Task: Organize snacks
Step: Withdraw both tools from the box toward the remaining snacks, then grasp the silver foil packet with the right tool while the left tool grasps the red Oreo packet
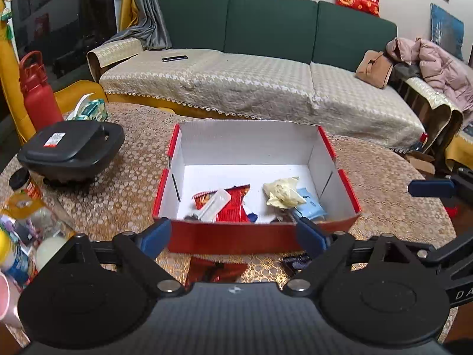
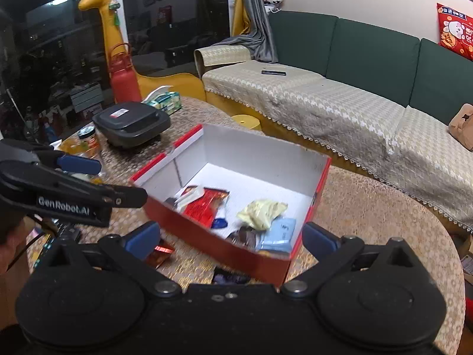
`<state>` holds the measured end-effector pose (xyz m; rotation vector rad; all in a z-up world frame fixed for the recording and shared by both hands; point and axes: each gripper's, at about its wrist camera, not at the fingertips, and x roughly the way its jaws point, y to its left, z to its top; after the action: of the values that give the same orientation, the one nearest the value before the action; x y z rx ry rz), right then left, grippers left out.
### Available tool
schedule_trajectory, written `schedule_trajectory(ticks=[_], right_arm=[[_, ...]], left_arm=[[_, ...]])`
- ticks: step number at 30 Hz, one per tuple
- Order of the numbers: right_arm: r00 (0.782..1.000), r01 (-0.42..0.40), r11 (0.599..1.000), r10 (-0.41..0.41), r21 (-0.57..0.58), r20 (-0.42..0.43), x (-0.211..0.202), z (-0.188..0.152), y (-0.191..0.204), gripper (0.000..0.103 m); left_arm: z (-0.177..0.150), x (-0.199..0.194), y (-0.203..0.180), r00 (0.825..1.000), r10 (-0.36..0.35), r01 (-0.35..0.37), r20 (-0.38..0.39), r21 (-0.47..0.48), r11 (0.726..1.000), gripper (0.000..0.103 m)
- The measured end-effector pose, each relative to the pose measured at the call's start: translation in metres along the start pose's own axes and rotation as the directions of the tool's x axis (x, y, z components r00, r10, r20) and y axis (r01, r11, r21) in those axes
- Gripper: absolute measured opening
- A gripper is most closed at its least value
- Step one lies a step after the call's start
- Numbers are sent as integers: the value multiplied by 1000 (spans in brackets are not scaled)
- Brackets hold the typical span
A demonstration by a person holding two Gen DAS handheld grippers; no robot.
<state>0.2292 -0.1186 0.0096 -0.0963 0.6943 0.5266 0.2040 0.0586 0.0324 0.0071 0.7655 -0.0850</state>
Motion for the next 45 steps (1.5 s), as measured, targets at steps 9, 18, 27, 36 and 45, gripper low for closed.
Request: schedule_trajectory(ticks=[9, 18, 27, 36, 45], right_arm=[[999, -39, 998, 38, -51, -34, -15, -47, 19, 103], [992, -81, 985, 65, -149, -109, -6, -98, 41, 103], [969, -201, 939, 148, -279, -200, 12, -135, 64, 98], [943, -253, 914, 160, -316, -293, 43, -151, 68, 87], [913, -327, 889, 210, -320, -351, 63, -147, 64, 70]], left_arm=[[-47, -16, -5, 1000, -23, 23, -1, -1, 1000, 101], [-97, -4, 0, 995, -29, 26, -100, -35, 999, 102], [-132, 10, -1, 988, 37, -39, -148, -10, 999, 102], [-140, 26, -3, 987, 36, -33, -159, 25, 999, 102], [-124, 51, 7, 989, 25, -15, -148, 70, 997, 102]])
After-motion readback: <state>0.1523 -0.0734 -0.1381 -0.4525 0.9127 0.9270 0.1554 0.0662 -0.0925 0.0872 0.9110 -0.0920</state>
